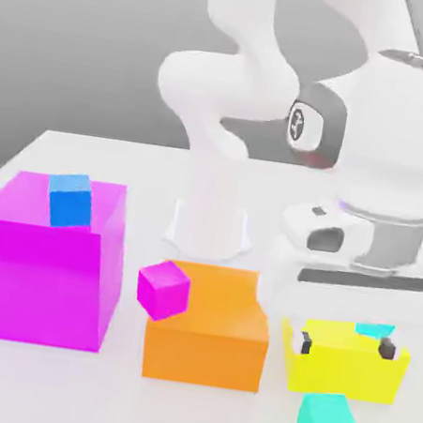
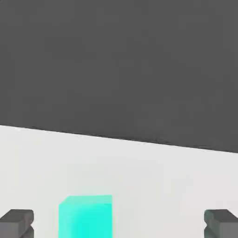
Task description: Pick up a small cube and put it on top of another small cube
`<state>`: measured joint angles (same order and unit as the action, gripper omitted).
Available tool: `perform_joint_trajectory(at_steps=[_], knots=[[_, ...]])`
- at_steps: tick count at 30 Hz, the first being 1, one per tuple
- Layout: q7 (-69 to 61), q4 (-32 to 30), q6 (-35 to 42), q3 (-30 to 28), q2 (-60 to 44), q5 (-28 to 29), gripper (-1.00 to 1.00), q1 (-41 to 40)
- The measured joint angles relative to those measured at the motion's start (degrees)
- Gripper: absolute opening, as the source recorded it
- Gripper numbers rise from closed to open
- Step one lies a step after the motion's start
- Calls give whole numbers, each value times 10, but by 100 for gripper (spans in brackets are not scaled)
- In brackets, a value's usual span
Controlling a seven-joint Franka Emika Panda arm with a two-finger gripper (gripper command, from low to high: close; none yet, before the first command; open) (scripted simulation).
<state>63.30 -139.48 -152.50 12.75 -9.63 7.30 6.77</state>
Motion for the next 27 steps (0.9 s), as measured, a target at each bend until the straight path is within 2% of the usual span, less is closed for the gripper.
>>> perform_joint_trajectory(at_steps=[6, 7, 14, 19, 27], knots=[[40, 8, -77, -25, -125, 39, 0, 35], [47, 11, -93, -34, -144, 48, -100, 42], [49, 12, -96, -36, -148, 50, -100, 44], [16, -7, -27, -6, -59, 6, -100, 20], [-12, -79, 65, -45, 107, -27, -100, -55]])
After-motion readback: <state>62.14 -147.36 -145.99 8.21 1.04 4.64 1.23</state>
